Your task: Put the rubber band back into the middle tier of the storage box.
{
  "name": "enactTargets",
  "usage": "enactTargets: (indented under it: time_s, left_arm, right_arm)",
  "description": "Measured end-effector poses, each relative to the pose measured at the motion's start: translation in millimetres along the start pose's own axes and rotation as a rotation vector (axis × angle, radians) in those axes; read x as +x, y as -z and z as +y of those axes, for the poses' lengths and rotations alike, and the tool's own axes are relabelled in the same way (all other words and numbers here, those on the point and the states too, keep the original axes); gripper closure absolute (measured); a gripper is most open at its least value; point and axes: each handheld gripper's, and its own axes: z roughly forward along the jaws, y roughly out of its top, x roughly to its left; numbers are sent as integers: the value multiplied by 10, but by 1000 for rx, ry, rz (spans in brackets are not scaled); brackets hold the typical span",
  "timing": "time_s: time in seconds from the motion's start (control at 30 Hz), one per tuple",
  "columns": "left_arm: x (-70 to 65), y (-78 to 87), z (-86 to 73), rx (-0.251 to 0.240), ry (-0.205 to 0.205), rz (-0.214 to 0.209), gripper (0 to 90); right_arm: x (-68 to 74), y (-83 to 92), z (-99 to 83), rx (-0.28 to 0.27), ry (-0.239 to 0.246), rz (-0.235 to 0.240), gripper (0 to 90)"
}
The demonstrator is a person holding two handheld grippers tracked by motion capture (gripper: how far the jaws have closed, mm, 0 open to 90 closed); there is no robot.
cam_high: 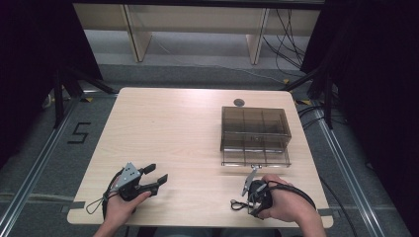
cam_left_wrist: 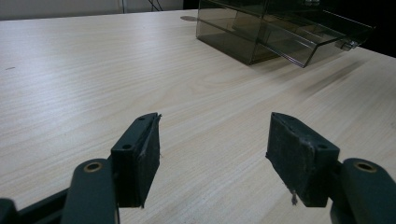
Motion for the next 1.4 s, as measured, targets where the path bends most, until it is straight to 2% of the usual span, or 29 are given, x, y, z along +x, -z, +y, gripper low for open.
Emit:
enactTargets:
  time_s: [0.13, 0.3, 0.4, 0.43, 0.5, 0.57, 0.6, 0.77, 0.87, 0.93, 1.03, 1.07, 1.1, 1.13, 1.23, 1.27, 1.3, 1.33, 1.37, 1.4]
  left_arm:
    - [-3, 1, -1, -1, -2, 0, 342]
    - [-4, 0, -1, 0, -1, 0, 343]
    - [-2, -1, 0, 1, 0, -1, 343]
    - [-3, -1, 0, 0, 0, -2, 343]
    - [-6, -2, 0, 0, 1, -2, 343]
    - [-6, -2, -1, 0, 1, -2, 343]
    - [-6, -2, -1, -1, 0, -3, 343]
    - [-4, -1, -1, -2, 0, -4, 343]
    - [-2, -1, 0, 0, 1, -5, 343]
    - [-2, -1, -1, 0, 1, -6, 343]
    - [-3, -1, -1, -2, 1, -7, 343]
    - [-6, -2, -1, -2, 0, -6, 344]
    - [-8, -3, -1, -1, 0, -6, 343]
    - [-8, -3, -1, 0, 0, -7, 344]
    - [-3, -2, 1, 1, -3, -8, 343]
    - [-2, -2, 0, 1, -1, -7, 343]
    - [-3, -1, -1, 0, 2, -8, 344]
    - [-7, 8, 3, 8, -1, 1, 344]
    - [-6, 7, 2, 7, -1, -1, 344]
    - [-6, 7, 2, 7, -1, -1, 344]
  right_arm:
    - [-44, -16, 55, 3, 19, -6, 522]
    - [-120, -55, 124, 20, 51, 7, 527]
    - [-136, -62, 152, 27, 54, 16, 533]
    - [-185, -91, 176, 29, 86, 18, 541]
    - [-185, -105, 202, 45, 67, 20, 552]
    - [-202, -129, 224, 56, 72, 31, 564]
    - [-235, -161, 233, 50, 105, 38, 572]
    - [-275, -203, 273, 72, 90, 52, 623]
    - [-297, -222, 292, 74, 100, 58, 679]
    - [-276, -231, 305, 96, 70, 55, 728]
    - [-294, -237, 323, 85, 97, 69, 775]
    - [-278, -230, 334, 106, 84, 57, 841]
    - [-280, -226, 342, 100, 100, 55, 858]
    - [-267, -214, 343, 99, 82, 56, 865]
    - [-270, -193, 360, 99, 105, 72, 871]
    - [-254, -183, 358, 102, 77, 66, 873]
    - [-258, -177, 359, 105, 75, 69, 873]
    - [-279, -171, 363, 96, 95, 72, 874]
    - [-270, -159, 357, 101, 69, 73, 874]
    - [-281, -162, 359, 93, 87, 75, 874]
